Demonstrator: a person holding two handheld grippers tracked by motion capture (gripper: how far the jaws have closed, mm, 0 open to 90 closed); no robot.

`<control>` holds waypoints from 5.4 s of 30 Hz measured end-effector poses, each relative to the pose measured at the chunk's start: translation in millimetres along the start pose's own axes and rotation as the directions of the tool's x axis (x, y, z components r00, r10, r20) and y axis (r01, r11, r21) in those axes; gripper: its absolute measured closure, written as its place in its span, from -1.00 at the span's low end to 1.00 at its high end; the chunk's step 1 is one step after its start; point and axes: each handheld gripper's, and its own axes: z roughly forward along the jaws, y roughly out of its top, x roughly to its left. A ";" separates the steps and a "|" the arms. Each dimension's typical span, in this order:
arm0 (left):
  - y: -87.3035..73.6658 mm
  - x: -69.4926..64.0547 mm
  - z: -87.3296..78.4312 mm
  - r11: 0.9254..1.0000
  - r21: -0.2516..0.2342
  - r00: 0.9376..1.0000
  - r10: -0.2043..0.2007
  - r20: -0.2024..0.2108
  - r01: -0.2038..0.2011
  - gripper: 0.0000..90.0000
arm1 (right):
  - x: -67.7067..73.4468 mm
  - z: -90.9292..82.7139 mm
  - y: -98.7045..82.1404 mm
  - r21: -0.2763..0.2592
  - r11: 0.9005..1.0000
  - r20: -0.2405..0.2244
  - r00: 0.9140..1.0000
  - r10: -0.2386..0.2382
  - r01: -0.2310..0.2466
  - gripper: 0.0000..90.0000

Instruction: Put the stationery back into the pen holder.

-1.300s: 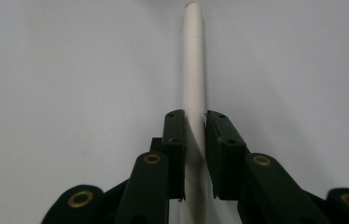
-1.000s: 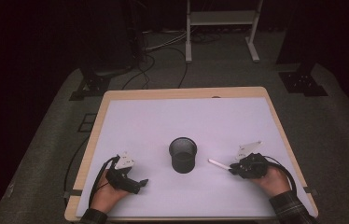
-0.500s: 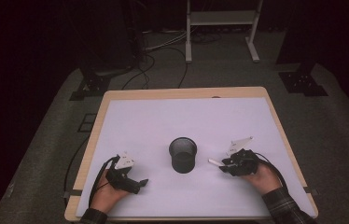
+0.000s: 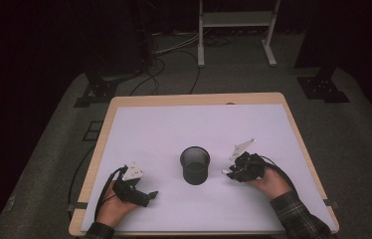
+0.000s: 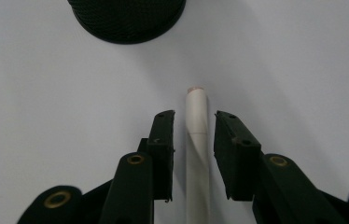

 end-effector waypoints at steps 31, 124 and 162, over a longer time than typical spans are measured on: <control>0.0 0.1 -0.1 1.000 0.002 1.000 0.002 0.000 -0.002 -1.00 | -2.8 1.4 6.8 0.001 0.996 -0.021 0.996 0.088 -0.088 0.73; 0.1 0.4 -0.1 1.000 0.005 1.000 0.001 0.003 -0.001 -1.00 | 25.0 -6.5 117.5 -0.363 0.932 -0.108 0.993 -0.054 0.011 0.72; 0.0 0.1 0.1 1.000 0.002 1.000 -0.001 0.001 0.001 -1.00 | 11.5 -27.7 86.9 -0.326 0.945 0.005 0.999 0.035 -0.031 -0.72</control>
